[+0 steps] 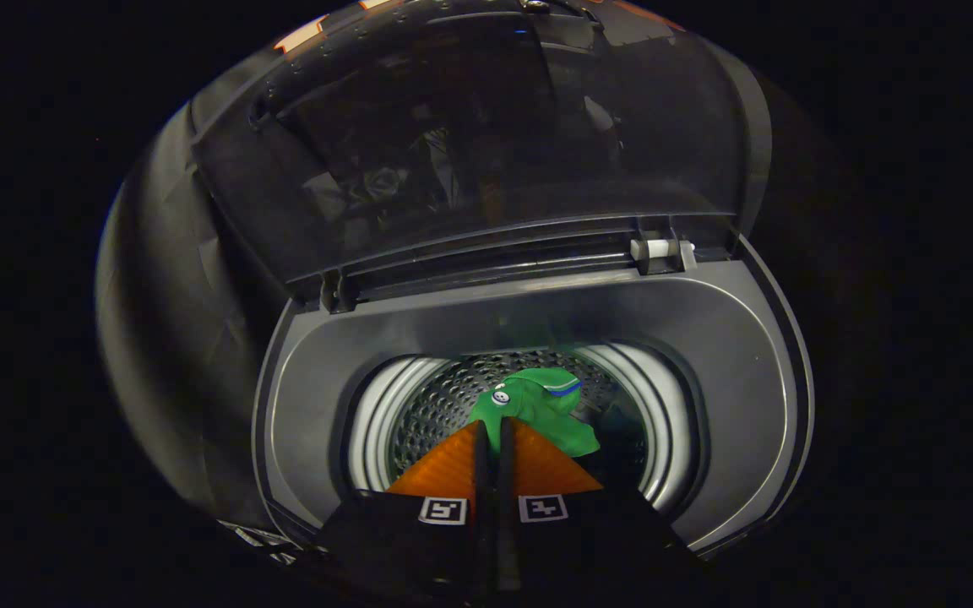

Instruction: Put the clothes into the washing machine and then close the washing machine lid.

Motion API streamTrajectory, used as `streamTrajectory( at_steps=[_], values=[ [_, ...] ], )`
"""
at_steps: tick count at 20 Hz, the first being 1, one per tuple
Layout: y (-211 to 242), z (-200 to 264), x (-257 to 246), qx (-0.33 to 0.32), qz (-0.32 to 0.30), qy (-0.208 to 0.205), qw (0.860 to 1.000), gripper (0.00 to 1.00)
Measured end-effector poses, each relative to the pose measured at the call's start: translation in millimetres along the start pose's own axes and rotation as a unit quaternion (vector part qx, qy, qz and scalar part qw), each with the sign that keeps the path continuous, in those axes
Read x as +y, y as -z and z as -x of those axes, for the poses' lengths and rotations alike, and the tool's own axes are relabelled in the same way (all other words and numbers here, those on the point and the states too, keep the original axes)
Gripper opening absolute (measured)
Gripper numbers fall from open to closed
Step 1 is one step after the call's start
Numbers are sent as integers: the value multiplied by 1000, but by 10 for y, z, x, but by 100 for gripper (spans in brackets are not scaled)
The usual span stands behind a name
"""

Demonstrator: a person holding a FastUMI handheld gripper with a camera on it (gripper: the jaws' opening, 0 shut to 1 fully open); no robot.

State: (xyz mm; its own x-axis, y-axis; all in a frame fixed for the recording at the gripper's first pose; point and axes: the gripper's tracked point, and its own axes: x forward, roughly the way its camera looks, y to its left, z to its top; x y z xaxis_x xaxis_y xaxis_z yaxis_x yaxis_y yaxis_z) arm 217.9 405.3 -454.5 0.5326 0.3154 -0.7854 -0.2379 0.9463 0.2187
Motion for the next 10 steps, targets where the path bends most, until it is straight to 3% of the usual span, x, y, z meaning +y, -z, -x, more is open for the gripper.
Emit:
streamTrajectory(
  at_steps=[3,10],
  values=[
    [18,-13,2,1,0,5,1000,11],
    [8,71,-10,-9,4,20,1000,87]
  ],
)
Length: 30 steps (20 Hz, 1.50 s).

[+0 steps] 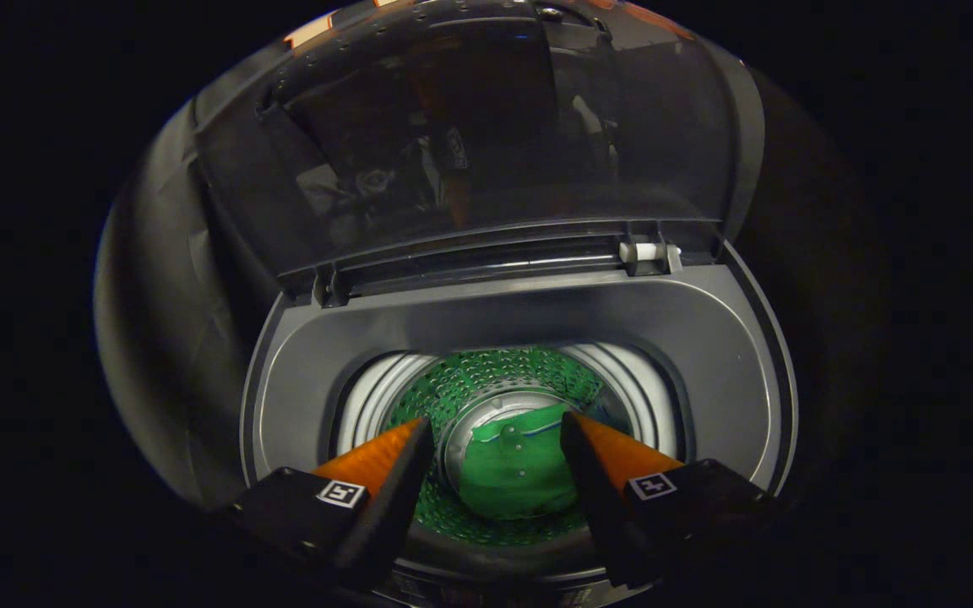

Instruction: Put the clothes into the washing machine and then close the washing machine lid.

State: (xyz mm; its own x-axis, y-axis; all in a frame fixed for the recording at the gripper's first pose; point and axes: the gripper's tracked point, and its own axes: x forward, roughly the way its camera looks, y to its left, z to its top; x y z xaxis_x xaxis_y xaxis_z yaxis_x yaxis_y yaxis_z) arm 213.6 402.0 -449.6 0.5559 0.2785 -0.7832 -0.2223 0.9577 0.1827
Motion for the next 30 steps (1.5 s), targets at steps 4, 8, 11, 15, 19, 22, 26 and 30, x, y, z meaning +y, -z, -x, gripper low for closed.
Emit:
streamTrajectory(
  at_steps=[4,8,11,15,19,22,26,30],
  values=[
    [-51,226,10,-17,-1,2,1000,98],
    [-351,563,72,-56,4,-1,998,99],
    [-691,835,123,-89,19,-1,996,99],
    [-1254,1248,296,-152,39,-8,988,99],
    [-1923,1583,519,-212,51,-27,976,98],
    [-2373,1677,658,-244,62,-28,967,98],
    [-2847,1629,717,-259,65,-32,963,98],
    [-3052,1358,624,-248,61,-20,967,98]
  ],
)
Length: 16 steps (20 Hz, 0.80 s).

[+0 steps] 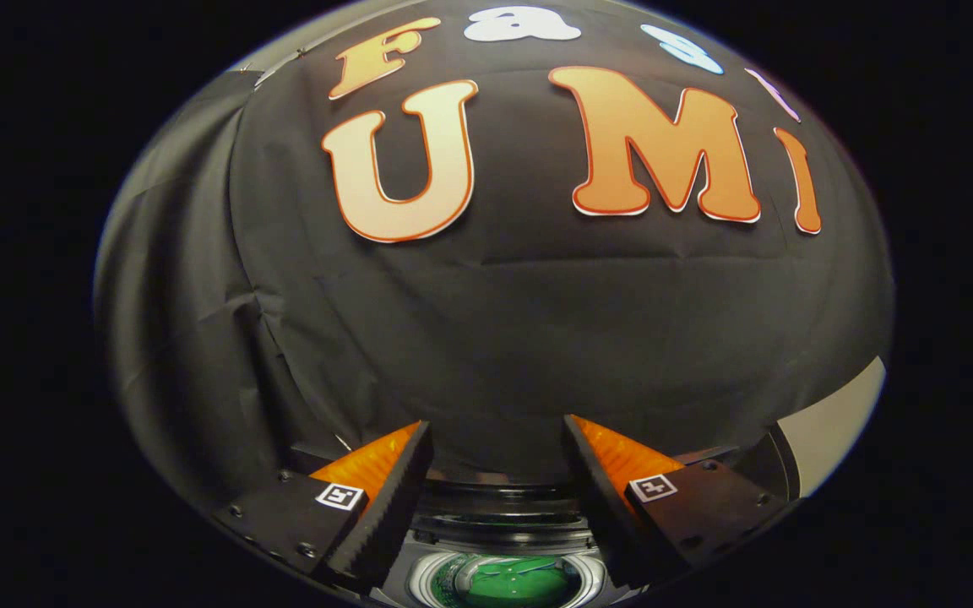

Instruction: Put the clothes into the washing machine and then close the washing machine lid.

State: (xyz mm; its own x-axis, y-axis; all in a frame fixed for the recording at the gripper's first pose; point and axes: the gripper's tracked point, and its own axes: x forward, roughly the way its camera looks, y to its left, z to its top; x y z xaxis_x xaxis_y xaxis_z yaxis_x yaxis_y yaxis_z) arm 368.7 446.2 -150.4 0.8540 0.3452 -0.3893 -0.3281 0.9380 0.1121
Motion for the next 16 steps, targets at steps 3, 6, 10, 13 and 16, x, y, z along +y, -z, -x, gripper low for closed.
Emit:
streamTrajectory(
  at_steps=[3,6,10,13,16],
  values=[
    [145,-153,-91,17,-10,11,1000,99],
    [221,-122,-100,15,19,21,1000,99],
    [292,113,-77,-9,24,34,999,100],
    [430,370,-39,-22,24,37,999,99],
    [618,630,1,-39,29,41,998,100]
  ],
)
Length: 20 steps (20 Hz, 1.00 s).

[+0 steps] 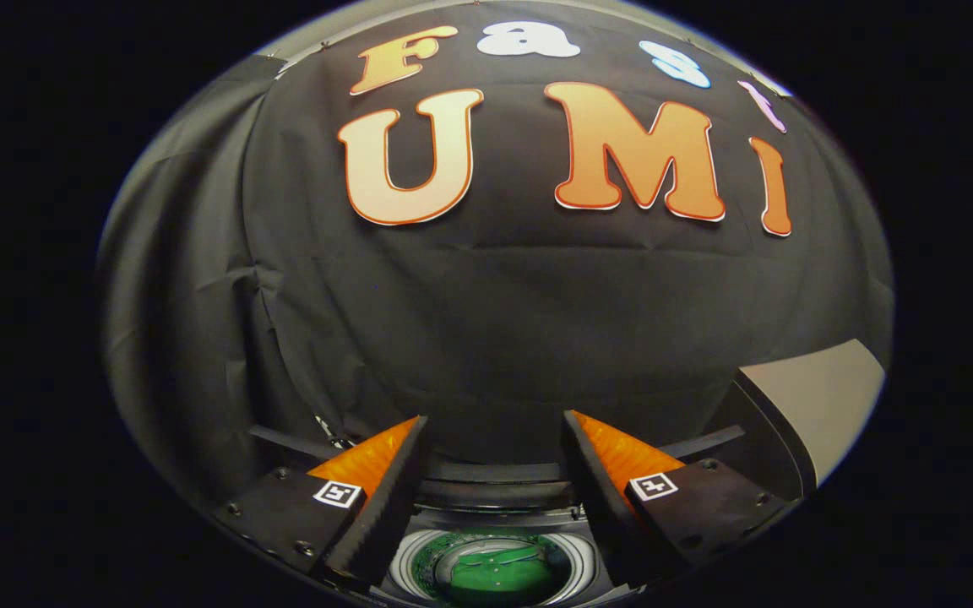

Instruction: Put the clothes into the washing machine and then close the washing machine lid.

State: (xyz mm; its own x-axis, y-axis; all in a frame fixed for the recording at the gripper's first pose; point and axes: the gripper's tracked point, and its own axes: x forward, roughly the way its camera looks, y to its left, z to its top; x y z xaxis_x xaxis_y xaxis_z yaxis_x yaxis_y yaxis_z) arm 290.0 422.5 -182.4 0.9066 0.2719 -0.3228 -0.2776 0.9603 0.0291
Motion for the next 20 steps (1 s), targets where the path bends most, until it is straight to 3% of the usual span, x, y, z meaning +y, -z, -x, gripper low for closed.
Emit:
streamTrajectory(
  at_steps=[8,16,20],
  values=[
    [619,585,56,-86,9,-23,996,99],
    [1620,499,-21,6,-8,-23,1000,98],
    [1434,653,7,7,-9,-28,1000,98]
  ],
)
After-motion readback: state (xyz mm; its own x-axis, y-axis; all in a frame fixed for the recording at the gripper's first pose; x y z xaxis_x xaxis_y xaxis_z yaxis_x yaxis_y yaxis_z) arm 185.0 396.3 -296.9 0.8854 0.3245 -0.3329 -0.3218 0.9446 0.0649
